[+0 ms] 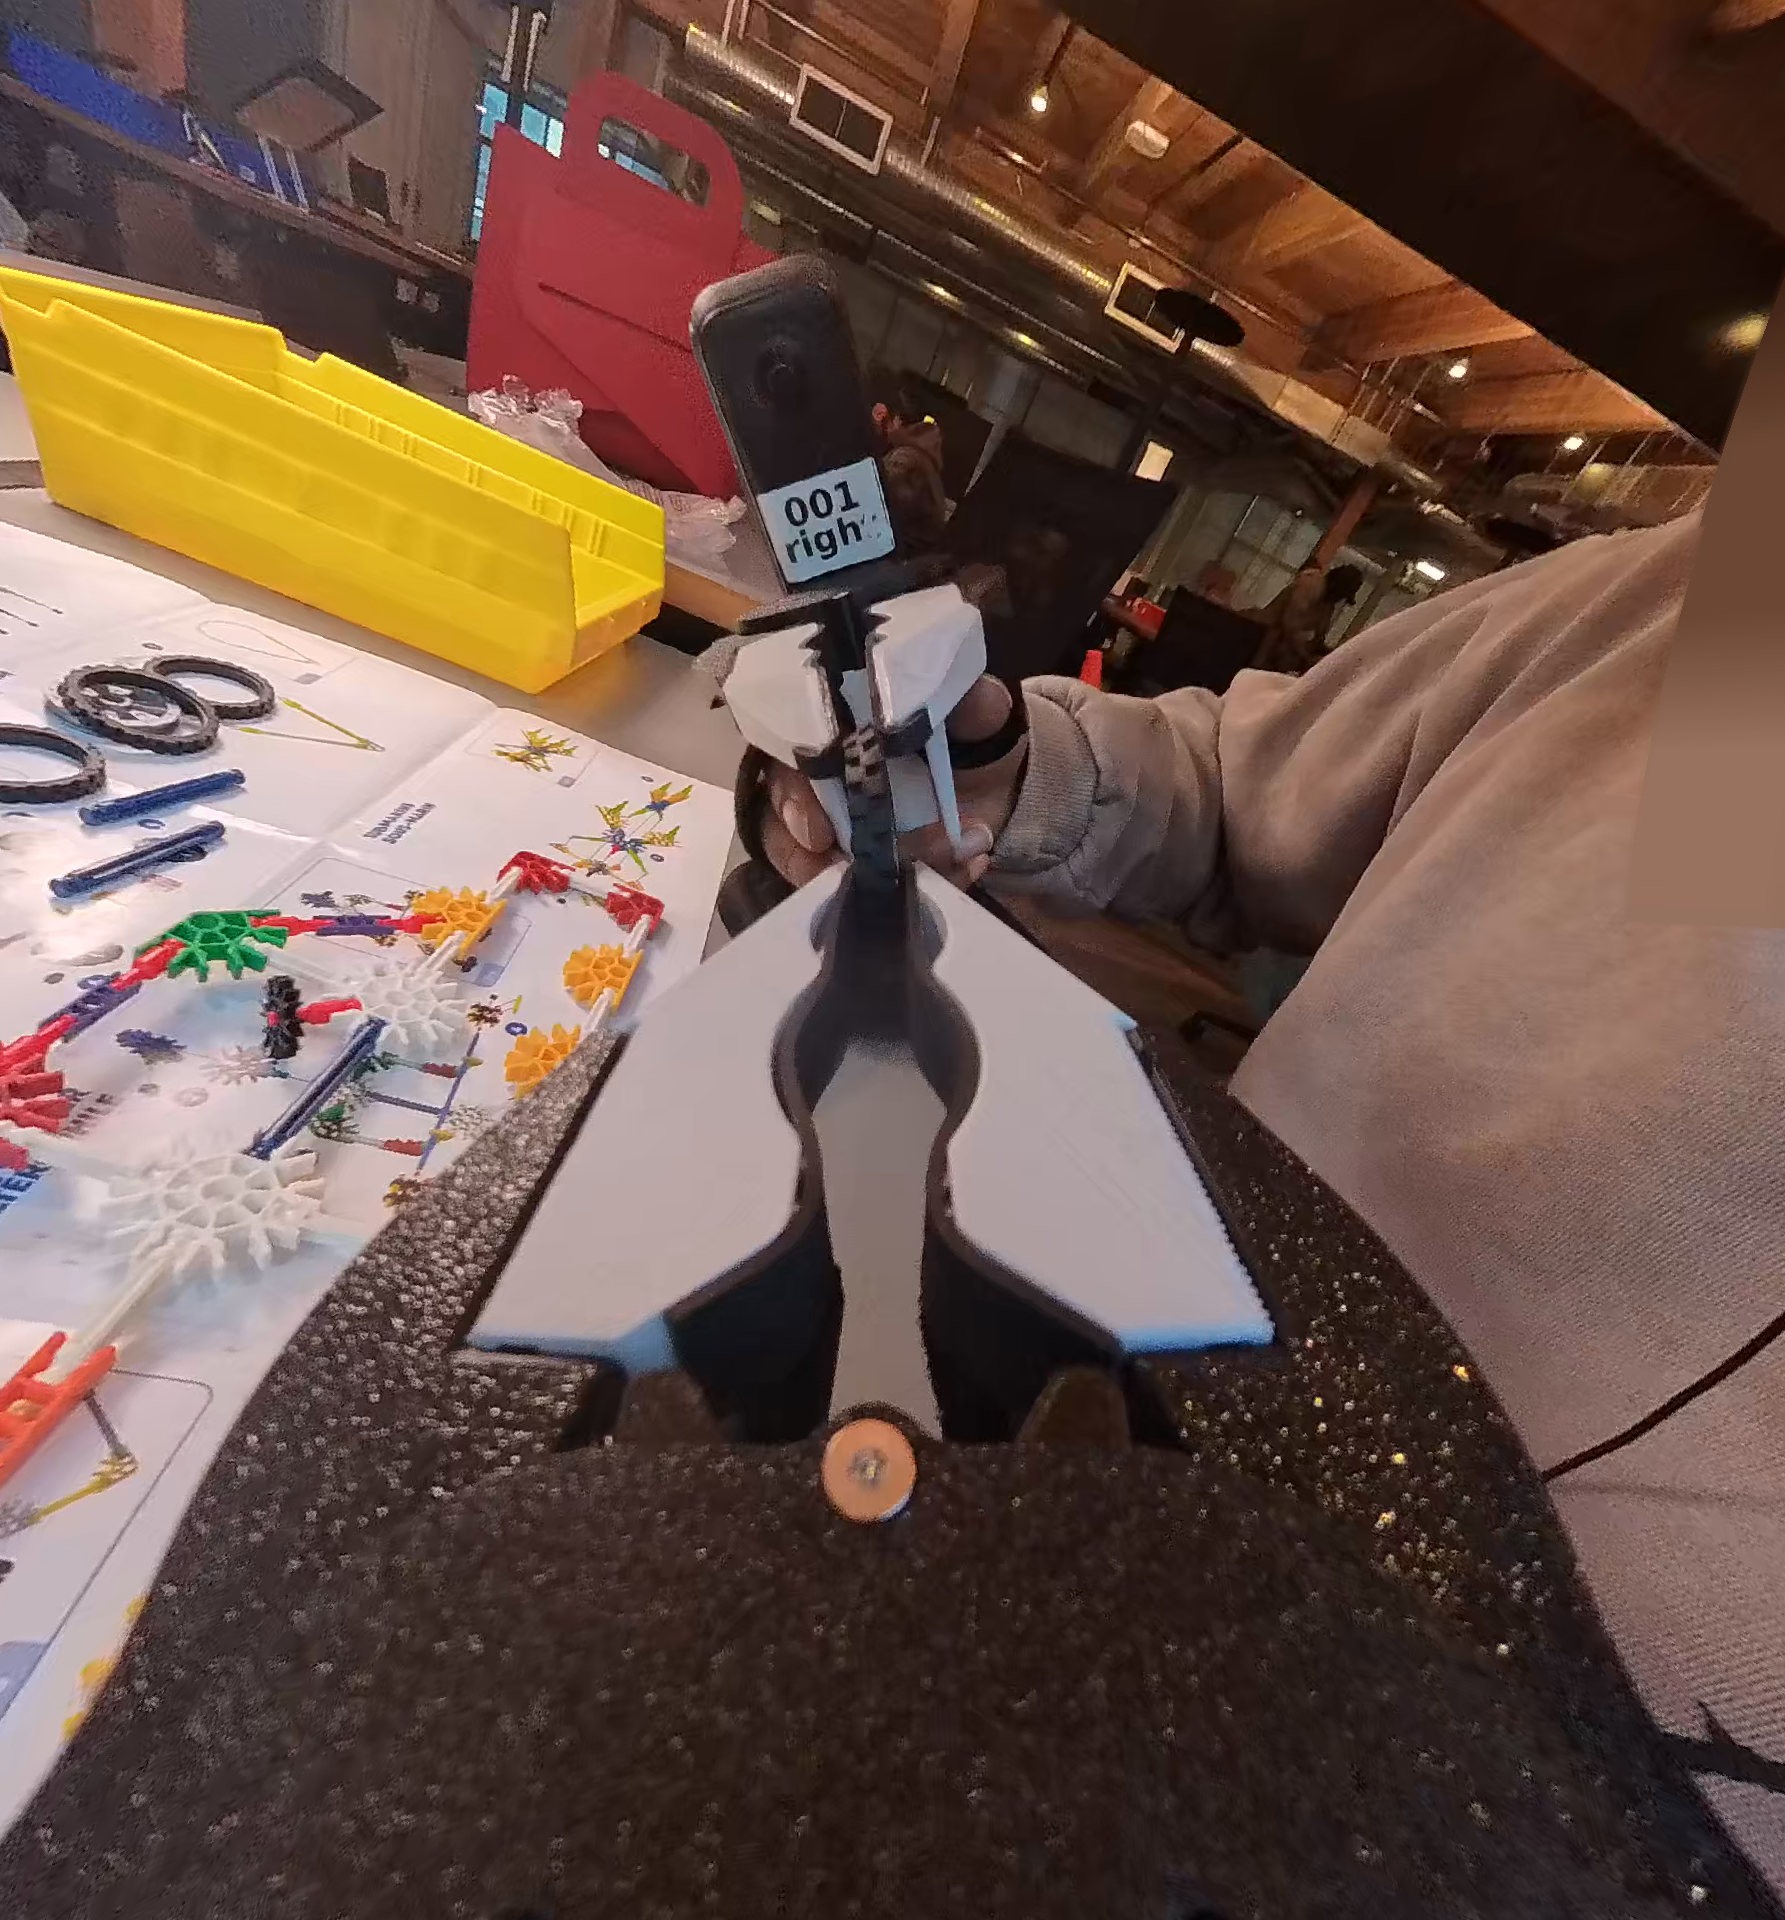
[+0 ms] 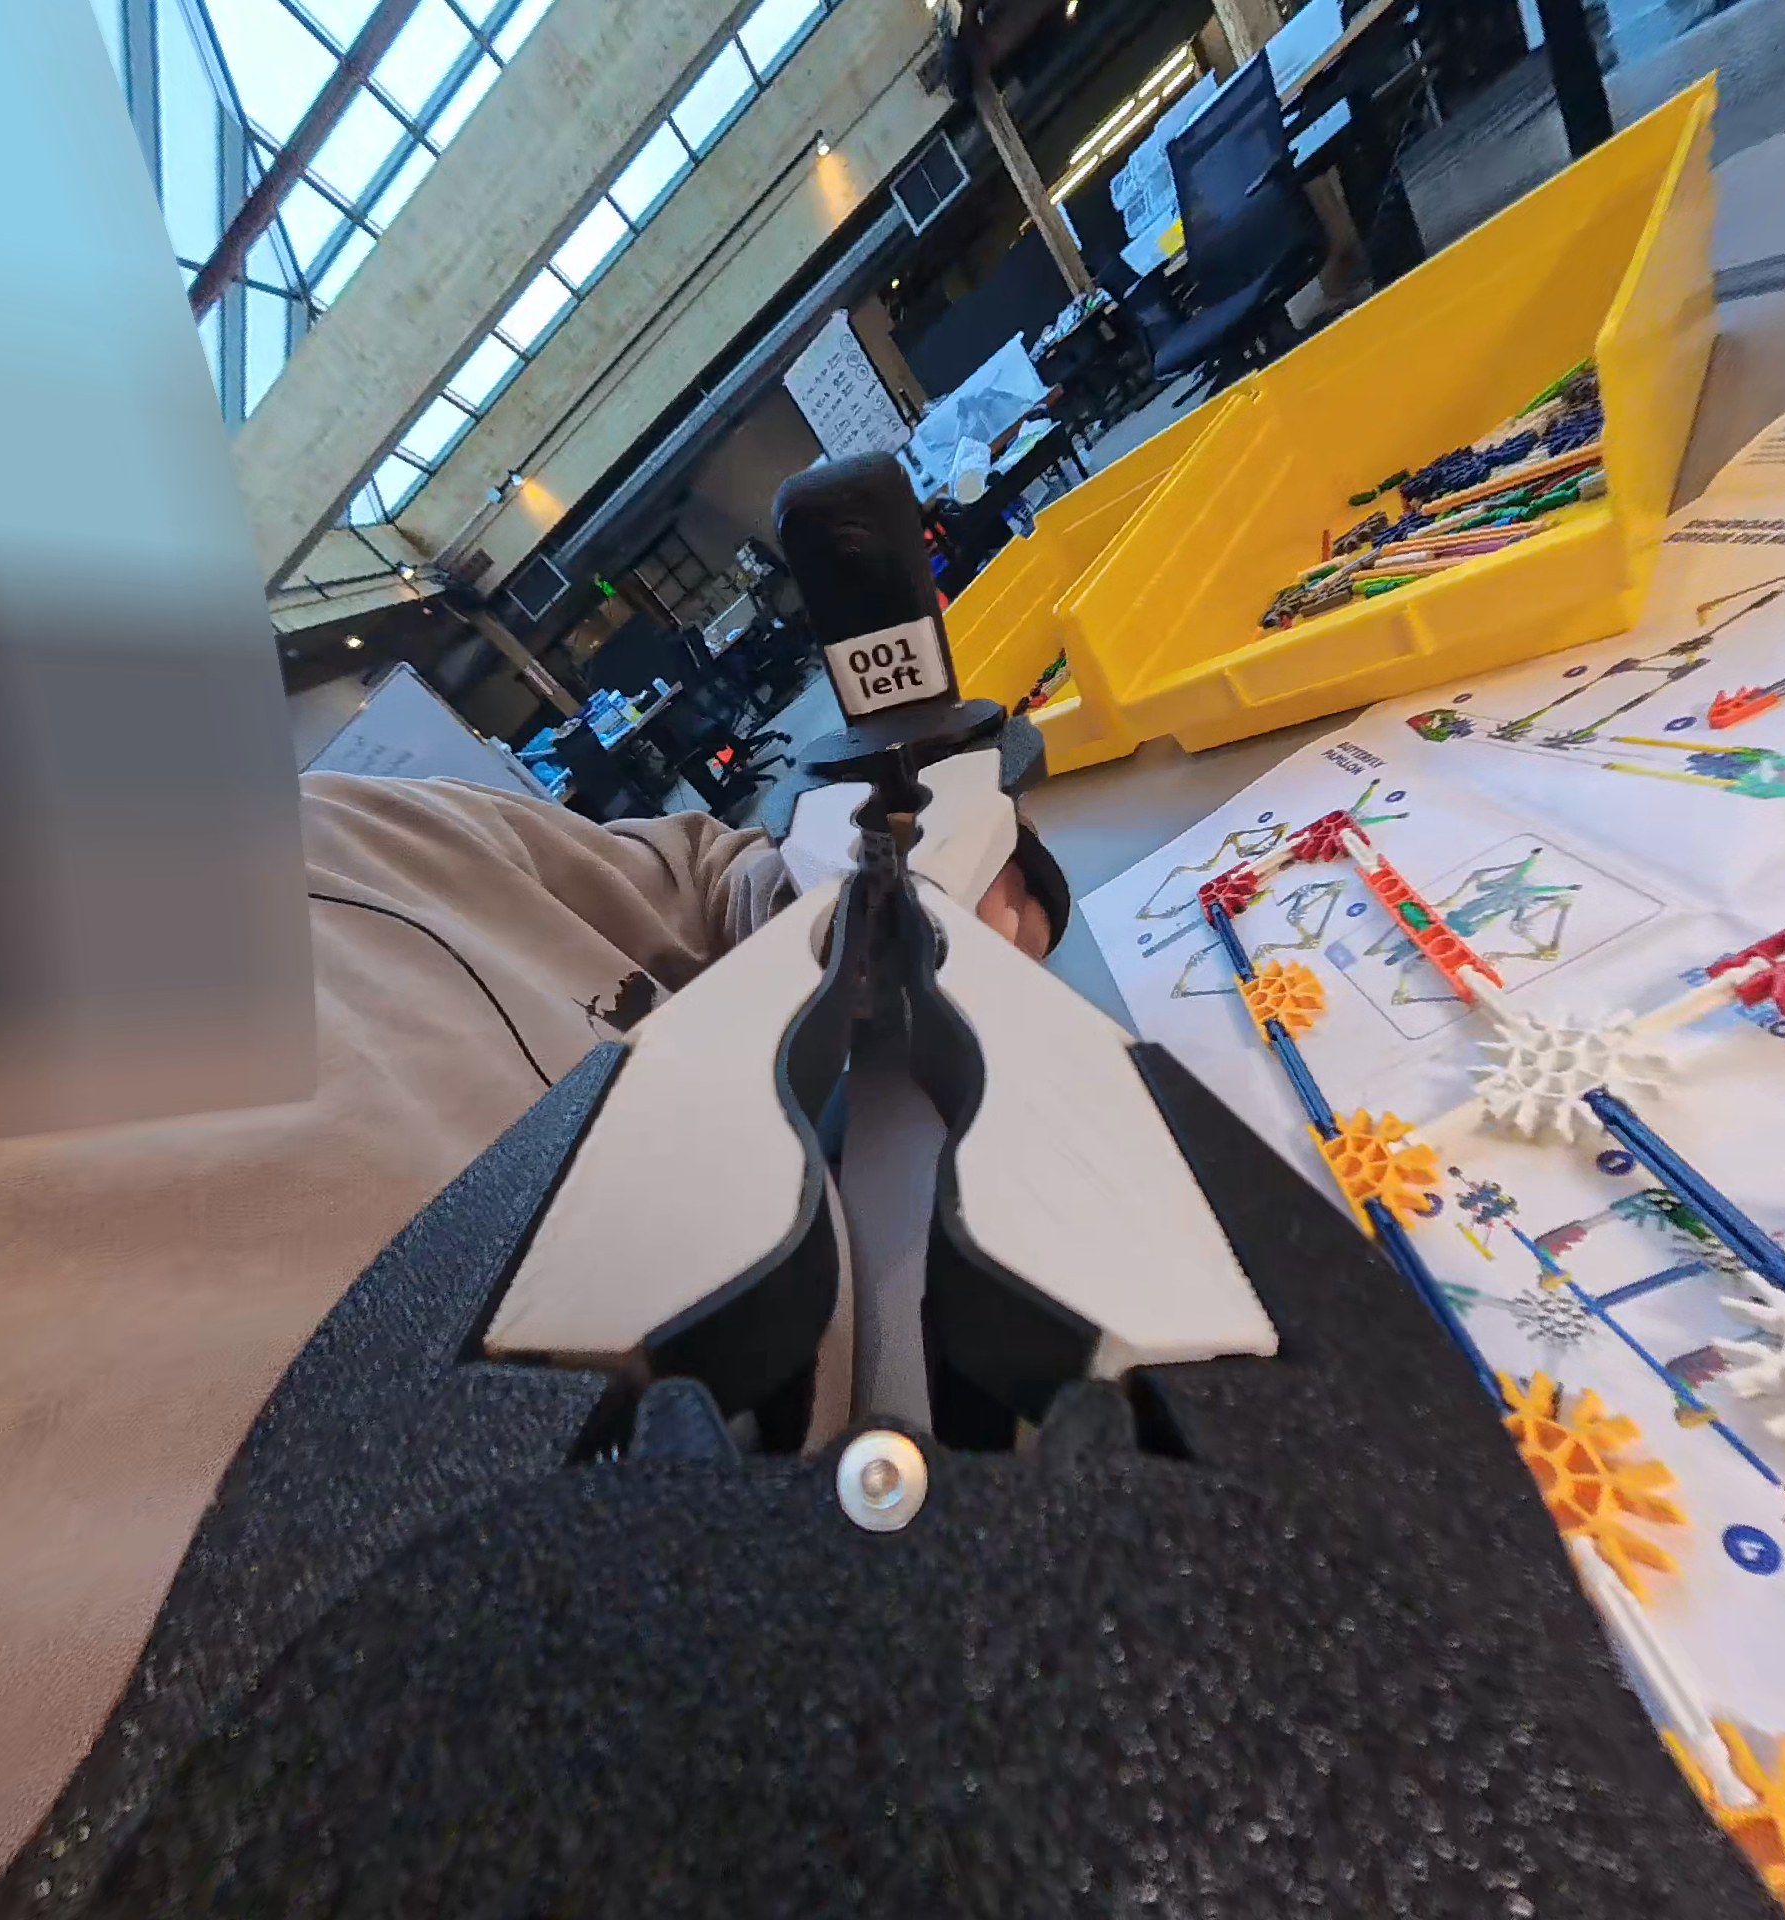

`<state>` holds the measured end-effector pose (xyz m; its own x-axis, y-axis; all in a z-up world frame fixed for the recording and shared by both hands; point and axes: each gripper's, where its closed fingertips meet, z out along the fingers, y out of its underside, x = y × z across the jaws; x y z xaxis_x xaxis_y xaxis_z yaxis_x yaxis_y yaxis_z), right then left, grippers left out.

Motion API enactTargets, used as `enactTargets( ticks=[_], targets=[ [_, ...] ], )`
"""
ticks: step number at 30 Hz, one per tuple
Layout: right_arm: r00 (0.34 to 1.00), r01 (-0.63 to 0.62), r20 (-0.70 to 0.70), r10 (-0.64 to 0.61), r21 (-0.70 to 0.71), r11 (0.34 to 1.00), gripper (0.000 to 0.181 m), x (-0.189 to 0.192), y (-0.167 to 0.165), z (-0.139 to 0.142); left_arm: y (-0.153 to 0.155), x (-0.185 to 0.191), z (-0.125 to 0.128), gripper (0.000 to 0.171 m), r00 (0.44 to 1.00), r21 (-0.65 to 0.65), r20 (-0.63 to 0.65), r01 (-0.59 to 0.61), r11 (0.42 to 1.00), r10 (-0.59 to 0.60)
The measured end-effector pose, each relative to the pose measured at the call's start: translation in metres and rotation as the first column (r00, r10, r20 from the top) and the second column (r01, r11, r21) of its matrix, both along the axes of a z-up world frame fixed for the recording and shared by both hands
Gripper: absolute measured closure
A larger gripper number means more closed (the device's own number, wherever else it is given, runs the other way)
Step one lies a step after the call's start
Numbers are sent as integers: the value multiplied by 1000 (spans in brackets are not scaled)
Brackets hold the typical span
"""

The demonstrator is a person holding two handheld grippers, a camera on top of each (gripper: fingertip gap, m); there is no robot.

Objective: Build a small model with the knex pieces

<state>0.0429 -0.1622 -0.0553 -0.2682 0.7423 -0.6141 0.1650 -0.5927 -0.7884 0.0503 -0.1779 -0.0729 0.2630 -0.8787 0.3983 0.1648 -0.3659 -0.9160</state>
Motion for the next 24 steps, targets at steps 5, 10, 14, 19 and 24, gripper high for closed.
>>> enactTargets(
  ticks=[5,10,14,19,24],
  targets=[
    [997,83,7,-83,-24,996,177,-5,8,-2,-2,-3,5,163,999,-2,35,11,1000,-11],
    [995,94,-22,-96,-90,992,178,-7,6,2,-4,-5,10,165,1000,64,24,7,998,-8],
    [995,18,-87,-38,-220,975,178,-6,-3,7,-12,-6,14,165,999,176,-20,41,984,-38],
    [984,-96,-175,45,-294,951,178,-4,-21,13,-31,-5,21,164,991,321,-90,124,939,-100],
    [967,-183,-237,96,-378,907,178,-4,-32,10,-46,-3,22,164,977,381,-132,204,902,-166]
  ],
)
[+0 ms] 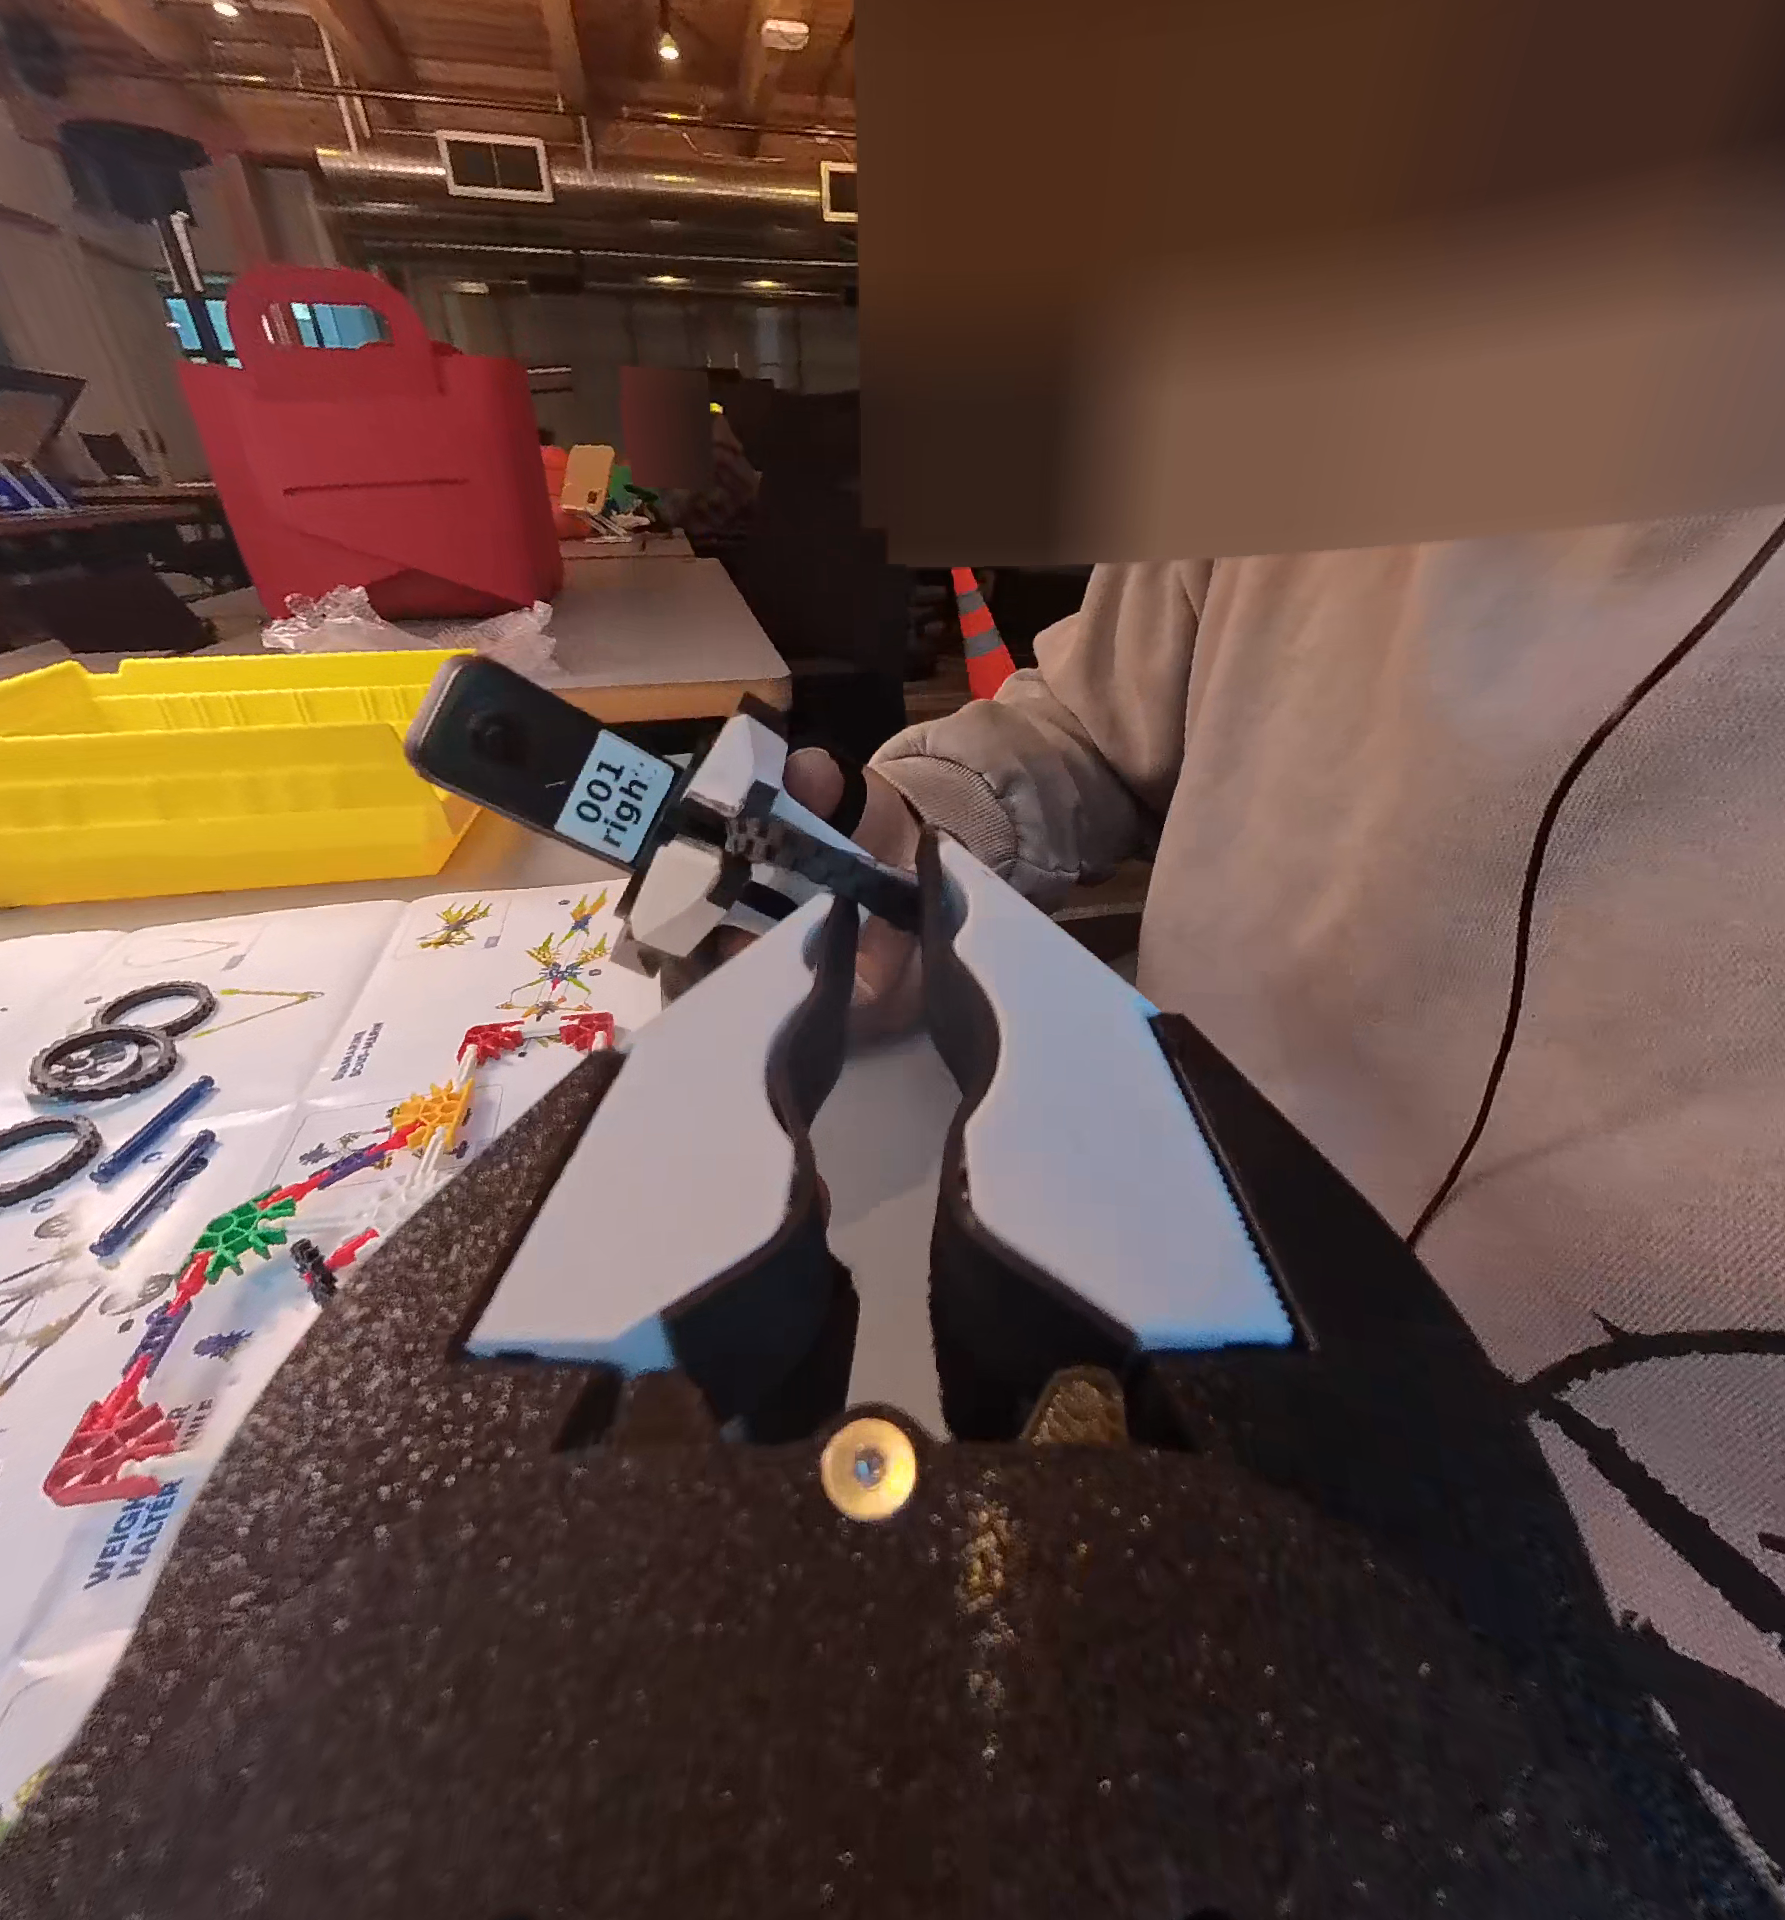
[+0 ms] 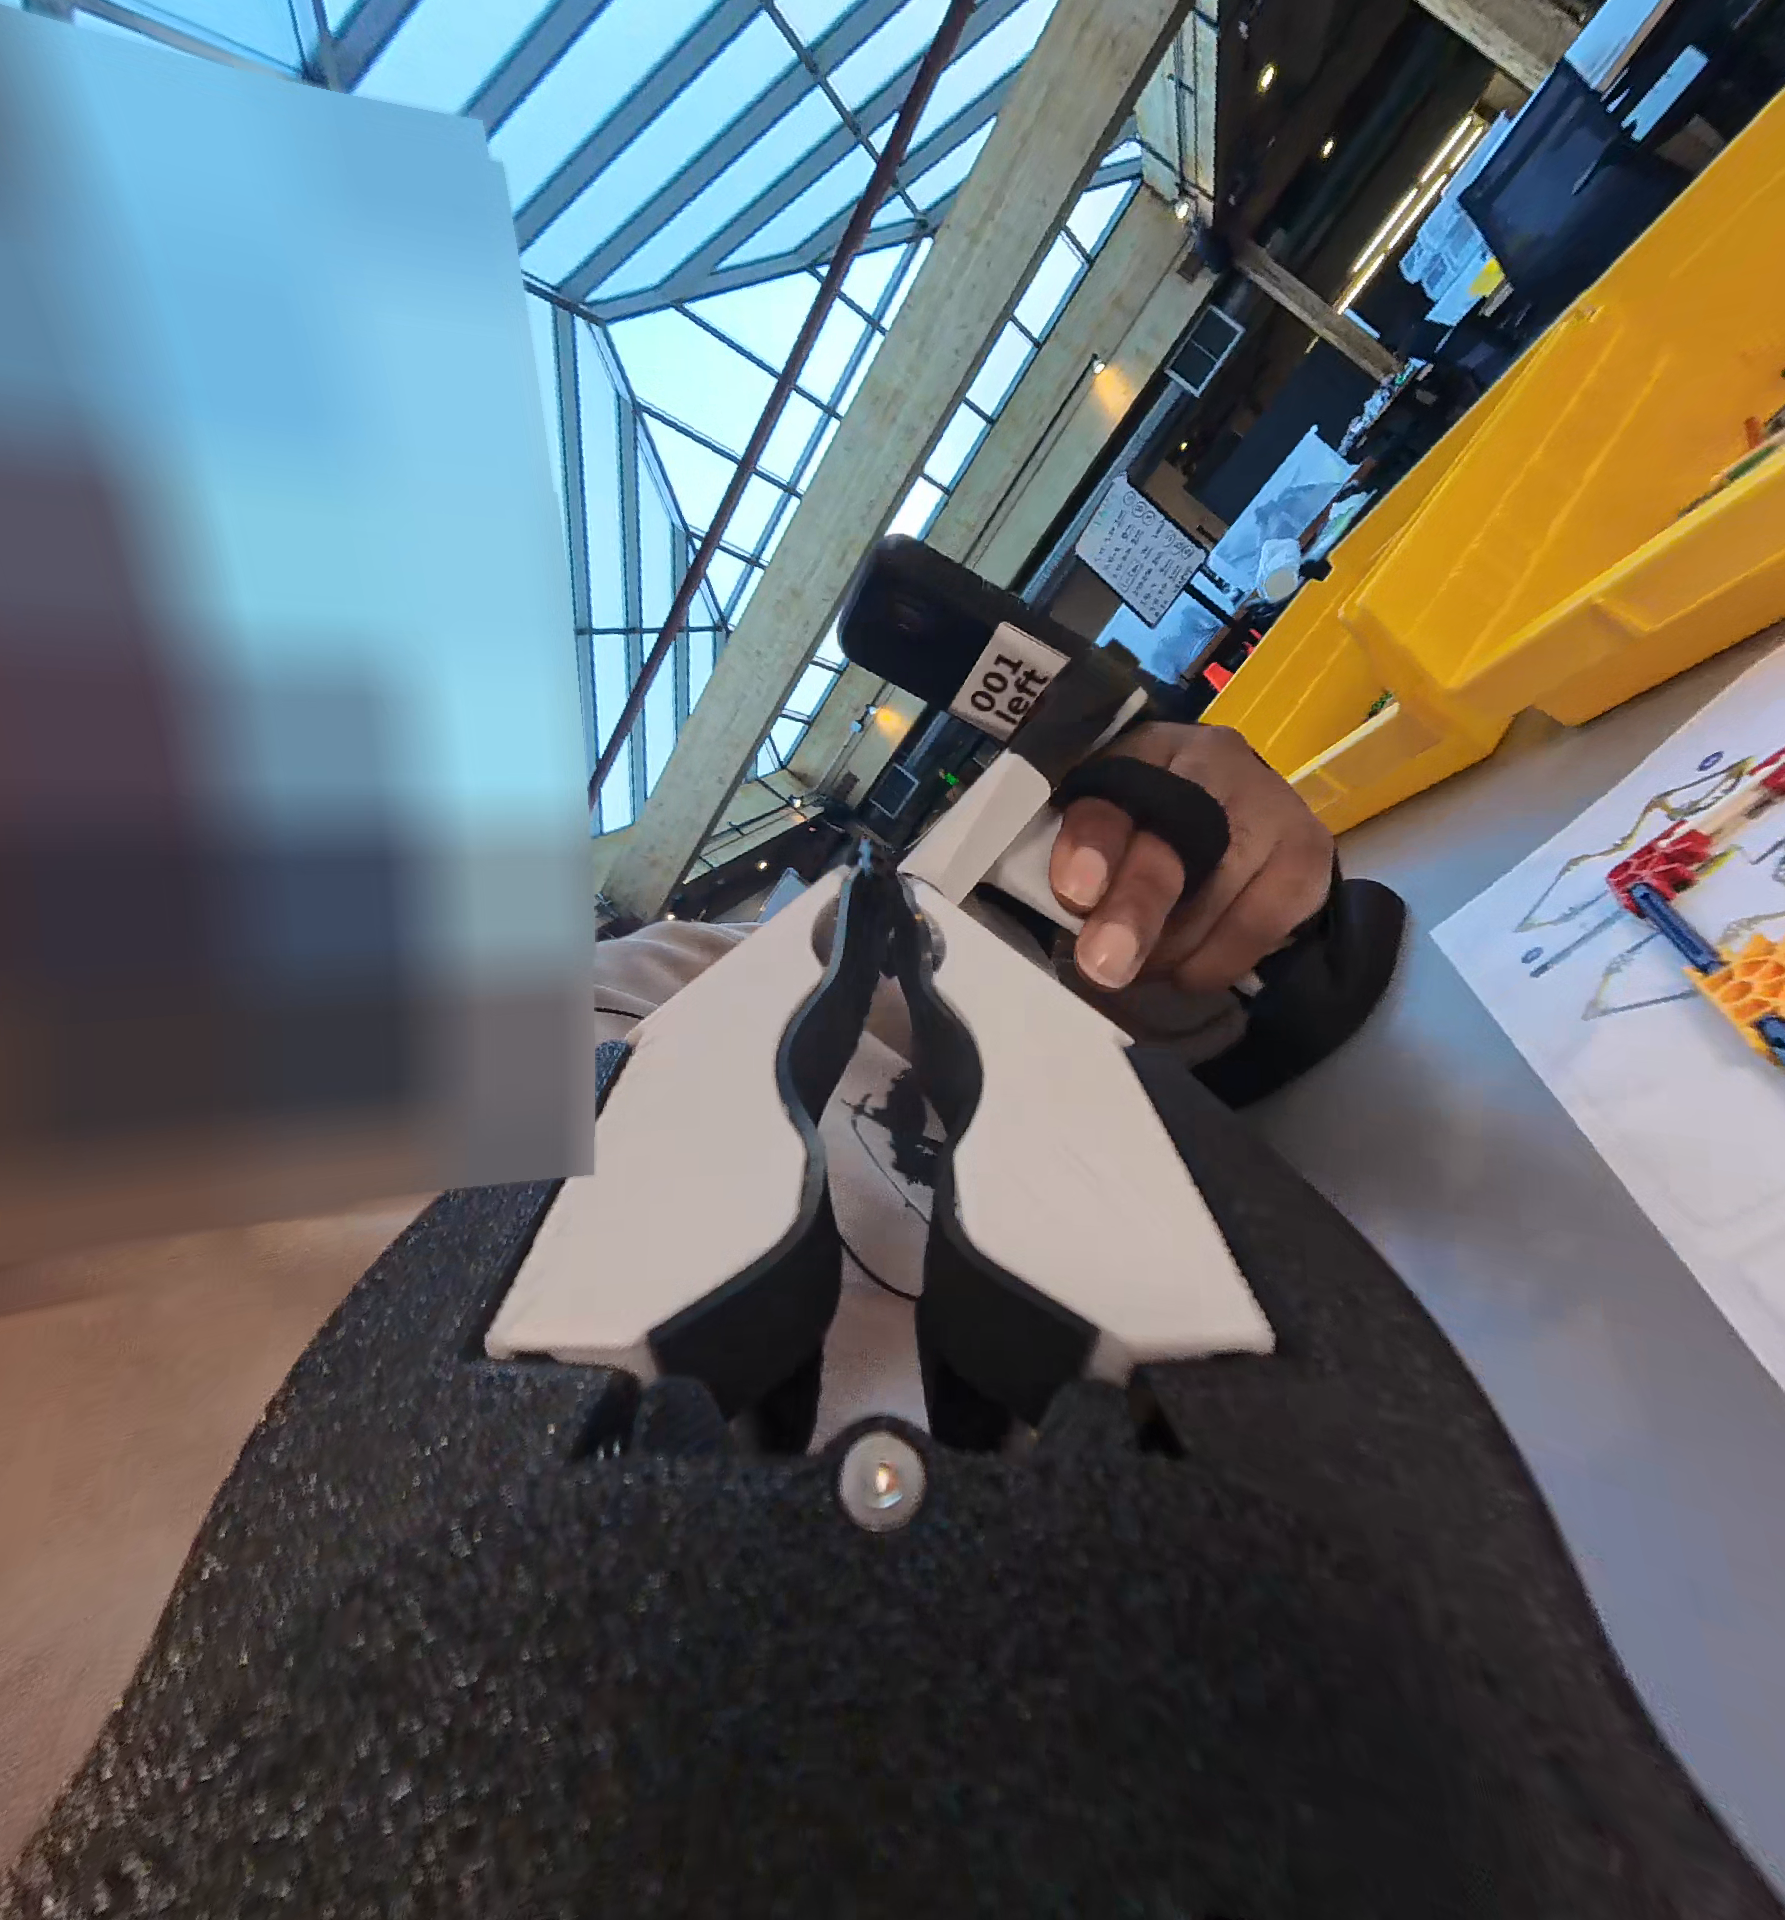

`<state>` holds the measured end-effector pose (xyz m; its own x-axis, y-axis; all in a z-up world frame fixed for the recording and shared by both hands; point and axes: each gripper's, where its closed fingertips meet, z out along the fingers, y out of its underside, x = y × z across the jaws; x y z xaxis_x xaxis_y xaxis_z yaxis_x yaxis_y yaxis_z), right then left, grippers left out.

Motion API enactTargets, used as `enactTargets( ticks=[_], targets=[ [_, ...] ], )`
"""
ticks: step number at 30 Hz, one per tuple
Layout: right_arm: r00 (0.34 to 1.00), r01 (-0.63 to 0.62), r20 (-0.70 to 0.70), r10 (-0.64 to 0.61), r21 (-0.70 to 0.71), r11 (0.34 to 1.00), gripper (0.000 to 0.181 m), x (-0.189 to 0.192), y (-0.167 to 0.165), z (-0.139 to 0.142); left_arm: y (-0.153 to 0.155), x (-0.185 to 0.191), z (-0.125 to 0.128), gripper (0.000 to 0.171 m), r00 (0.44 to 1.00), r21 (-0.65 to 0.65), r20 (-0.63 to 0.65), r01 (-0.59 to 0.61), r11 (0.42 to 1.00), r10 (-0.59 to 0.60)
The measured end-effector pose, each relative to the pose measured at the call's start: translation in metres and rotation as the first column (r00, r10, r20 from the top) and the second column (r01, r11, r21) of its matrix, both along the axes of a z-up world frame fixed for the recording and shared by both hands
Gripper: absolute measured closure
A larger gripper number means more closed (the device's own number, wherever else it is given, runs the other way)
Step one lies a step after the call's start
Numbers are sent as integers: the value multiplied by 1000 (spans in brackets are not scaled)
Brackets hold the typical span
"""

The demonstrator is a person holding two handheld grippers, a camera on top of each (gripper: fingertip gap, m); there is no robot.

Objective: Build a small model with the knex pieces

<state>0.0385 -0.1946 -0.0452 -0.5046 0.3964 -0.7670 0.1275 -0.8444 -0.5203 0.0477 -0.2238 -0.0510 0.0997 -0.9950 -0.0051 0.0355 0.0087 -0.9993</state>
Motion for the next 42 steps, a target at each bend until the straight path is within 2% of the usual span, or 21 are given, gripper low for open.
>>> enactTargets(
  ticks=[4,6,9,11,13,14,16,17,18,19,21,24,27,31,34,37,40,42],
  targets=[
    [998,-54,-41,49,-134,990,177,2,-6,-4,-6,3,-5,163,998,32,-47,32,999,-31],
    [999,36,-36,-39,-91,995,176,5,4,-3,5,3,-13,162,998,-23,-63,-9,1000,8],
    [988,153,3,-154,107,982,176,7,16,-5,23,5,-19,163,998,-130,-36,-64,990,59],
    [971,231,4,-240,260,937,176,10,24,-6,34,2,-15,164,995,-201,19,-95,975,100],
    [946,303,-37,-322,454,838,176,11,25,-7,41,-2,-9,165,989,-269,79,-101,958,126],
    [929,340,-72,-363,557,758,176,11,25,-9,43,-2,-12,167,989,-269,60,-117,956,138],
    [909,363,-141,-393,734,574,176,11,20,-12,40,0,-20,167,987,-163,-24,-161,973,159],
    [906,358,-162,-392,788,501,176,11,18,-14,39,-1,-22,168,980,-77,-58,-195,978,191],
    [911,341,-168,-377,823,454,176,12,15,-15,38,-1,-22,168,970,25,-86,-226,974,227],
    [919,316,-160,-361,847,428,175,13,13,-16,37,-1,-22,168,957,138,-117,-248,959,265],
    [934,257,-130,-332,890,377,173,15,10,-21,35,0,-25,168,923,361,-170,-269,893,346],
    [959,144,-62,-277,948,285,166,18,1,-34,31,3,-34,169,874,588,-223,-233,775,432],
    [969,55,-6,-249,980,190,163,20,-4,-46,30,7,-44,168,839,699,-259,-179,693,478],
    [970,11,5,-245,998,64,173,21,-4,-56,28,11,-53,168,824,733,-289,-137,666,487],
    [968,8,-19,-249,999,-45,175,22,-2,-63,30,11,-61,168,824,687,-322,-136,714,467],
    [968,-2,-48,-248,980,-198,177,23,0,-73,27,11,-76,167,836,580,-389,-103,808,387],
    [973,-64,-26,-229,924,-376,177,27,3,-97,17,9,-93,158,858,357,-468,-38,933,214],
    [976,-115,16,-215,881,-460,176,30,3,-116,18,8,-95,158,871,246,-464,-49,968,162]
  ],
)
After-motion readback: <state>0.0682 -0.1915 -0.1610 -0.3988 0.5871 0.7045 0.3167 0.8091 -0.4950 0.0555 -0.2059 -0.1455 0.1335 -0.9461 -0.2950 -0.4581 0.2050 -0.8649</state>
